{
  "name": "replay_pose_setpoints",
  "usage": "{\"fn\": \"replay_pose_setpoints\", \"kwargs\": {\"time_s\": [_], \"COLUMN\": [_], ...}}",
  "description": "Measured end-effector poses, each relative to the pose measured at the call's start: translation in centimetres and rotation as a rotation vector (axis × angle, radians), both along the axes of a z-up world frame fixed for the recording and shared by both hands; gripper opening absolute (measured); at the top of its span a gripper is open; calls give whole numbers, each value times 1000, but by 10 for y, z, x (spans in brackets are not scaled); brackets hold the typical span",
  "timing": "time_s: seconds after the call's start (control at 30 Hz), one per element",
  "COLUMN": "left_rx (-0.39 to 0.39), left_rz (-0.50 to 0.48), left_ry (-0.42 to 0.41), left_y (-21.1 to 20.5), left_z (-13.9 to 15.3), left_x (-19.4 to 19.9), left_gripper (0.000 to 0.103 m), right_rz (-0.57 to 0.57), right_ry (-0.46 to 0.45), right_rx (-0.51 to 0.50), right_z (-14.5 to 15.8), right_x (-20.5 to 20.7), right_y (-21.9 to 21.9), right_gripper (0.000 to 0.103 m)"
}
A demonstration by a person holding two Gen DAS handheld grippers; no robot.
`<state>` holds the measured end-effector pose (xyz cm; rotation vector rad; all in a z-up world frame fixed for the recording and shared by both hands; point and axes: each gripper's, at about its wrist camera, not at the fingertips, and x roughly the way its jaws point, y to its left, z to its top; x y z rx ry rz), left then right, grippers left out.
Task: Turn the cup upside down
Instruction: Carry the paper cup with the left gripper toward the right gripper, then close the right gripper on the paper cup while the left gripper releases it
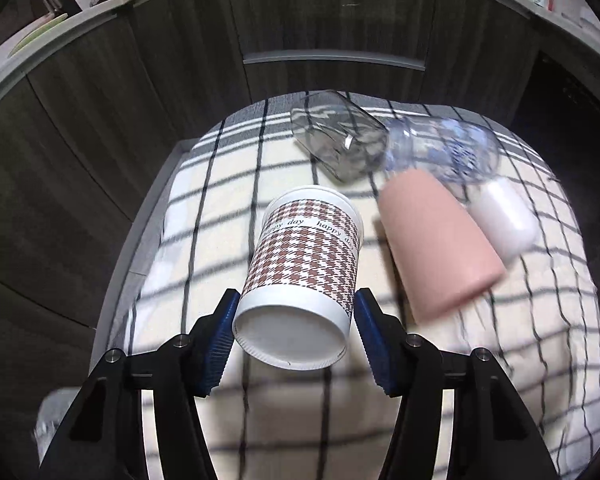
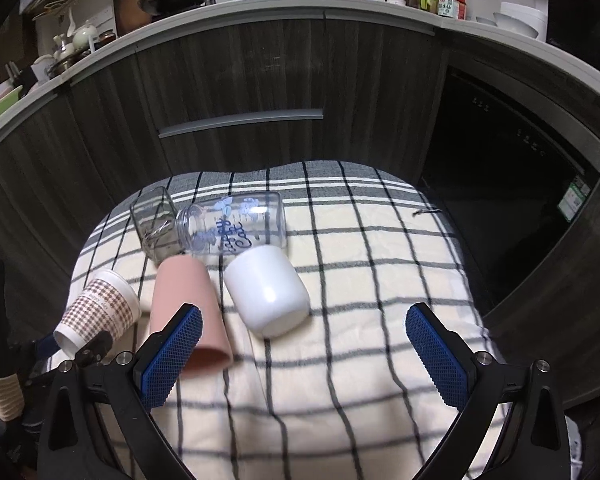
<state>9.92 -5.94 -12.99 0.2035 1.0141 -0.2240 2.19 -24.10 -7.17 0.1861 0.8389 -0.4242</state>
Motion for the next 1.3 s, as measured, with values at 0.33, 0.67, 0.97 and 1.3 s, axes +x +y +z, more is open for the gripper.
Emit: {"fn": "replay_pose_setpoints", "kwargs": {"time_s": [0.33, 0.67, 0.97, 1.3], "left_rx": [-67, -86, -94, -128], "left_rz": [-33, -170, -191, -168], "left_ry": [20, 170, 170, 106], "left_y": [-8, -44, -44, -2], "left_z": [-3, -32, -28, 5], "left_x": [-75, -128, -134, -143], "left_gripper": [56, 55, 74, 81], "right_rz": [-34, -89, -83, -46], "right_ry": [25, 56, 56, 12], "right_rx": [-51, -92, -98, -75], "right_z": [6, 5, 7, 19], "right_x": [-71, -111, -115, -114], "right_y": [-8, -22, -18, 11], "right_gripper": [102, 102, 102, 102]}}
